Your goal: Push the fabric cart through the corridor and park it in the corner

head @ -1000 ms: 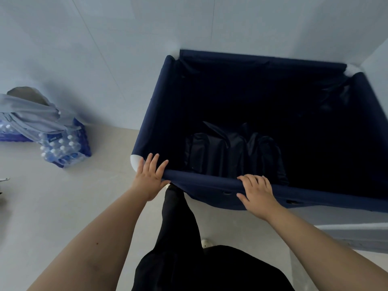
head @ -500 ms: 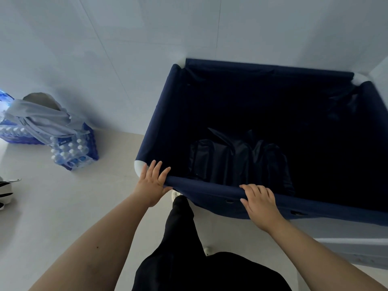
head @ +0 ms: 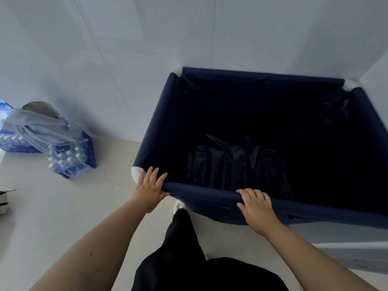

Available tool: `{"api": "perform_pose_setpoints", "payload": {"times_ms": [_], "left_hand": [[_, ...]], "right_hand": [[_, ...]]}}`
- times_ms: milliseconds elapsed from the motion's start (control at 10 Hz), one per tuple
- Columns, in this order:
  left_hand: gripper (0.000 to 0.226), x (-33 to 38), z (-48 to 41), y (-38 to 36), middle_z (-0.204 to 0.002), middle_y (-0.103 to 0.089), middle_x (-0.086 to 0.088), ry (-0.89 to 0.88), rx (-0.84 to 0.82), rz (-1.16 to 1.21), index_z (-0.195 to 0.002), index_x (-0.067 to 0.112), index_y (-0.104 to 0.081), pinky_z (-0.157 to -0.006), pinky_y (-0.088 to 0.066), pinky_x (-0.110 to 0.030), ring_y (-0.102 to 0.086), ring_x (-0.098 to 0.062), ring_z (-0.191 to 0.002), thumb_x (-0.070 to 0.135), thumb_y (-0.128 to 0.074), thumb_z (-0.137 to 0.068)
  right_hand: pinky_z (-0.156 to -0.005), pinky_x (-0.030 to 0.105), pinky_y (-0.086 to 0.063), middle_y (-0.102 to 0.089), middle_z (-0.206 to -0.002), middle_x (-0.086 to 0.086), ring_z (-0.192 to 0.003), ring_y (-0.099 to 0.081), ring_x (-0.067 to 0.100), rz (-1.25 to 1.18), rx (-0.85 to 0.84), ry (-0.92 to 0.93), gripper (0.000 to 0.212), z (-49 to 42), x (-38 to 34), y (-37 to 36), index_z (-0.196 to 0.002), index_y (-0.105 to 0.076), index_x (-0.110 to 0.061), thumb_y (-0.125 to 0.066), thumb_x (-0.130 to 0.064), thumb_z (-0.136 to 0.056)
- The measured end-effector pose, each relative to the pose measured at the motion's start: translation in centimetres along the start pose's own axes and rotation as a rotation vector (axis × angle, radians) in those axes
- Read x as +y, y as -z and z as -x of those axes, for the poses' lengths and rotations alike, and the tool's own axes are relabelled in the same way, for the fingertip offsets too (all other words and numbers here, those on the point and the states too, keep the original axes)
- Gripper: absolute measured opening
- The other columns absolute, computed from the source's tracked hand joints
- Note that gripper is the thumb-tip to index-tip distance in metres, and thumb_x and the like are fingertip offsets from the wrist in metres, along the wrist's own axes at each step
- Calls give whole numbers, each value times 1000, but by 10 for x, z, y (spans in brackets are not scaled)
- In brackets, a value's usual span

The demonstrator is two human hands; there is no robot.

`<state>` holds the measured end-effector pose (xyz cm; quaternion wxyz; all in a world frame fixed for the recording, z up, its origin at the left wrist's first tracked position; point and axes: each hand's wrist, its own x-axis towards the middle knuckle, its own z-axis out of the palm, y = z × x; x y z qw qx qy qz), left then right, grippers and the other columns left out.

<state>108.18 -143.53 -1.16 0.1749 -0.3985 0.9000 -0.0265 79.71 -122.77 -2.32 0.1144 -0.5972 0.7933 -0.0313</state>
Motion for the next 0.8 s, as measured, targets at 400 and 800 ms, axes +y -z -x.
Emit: {"api": "perform_pose_setpoints", "payload": {"times_ms": [400, 800], "left_hand": [[68, -1, 0, -2, -156, -8, -15, -19, -11, -40, -147, 17, -4, -114, 2, -50, 0, -33, -142, 57, -20, -94], [41, -7, 4, 76, -132, -49, -6, -289, -188, 185, -134, 19, -40, -95, -41, -40, -49, -27, -115, 35, -35, -96]], "right_hand": [[-104, 38, -30, -50, -128, -4, -113, -44, 19, -22, -11, -10, 42, 0, -2, 4, -134, -38, -21, -39, -37, -96], [-110, 39, -29, -31, -147, 10, -132, -30, 28, -64, -553, -263, 53, -24, -37, 69, -145, -21, -16, -34, -38, -98]]}}
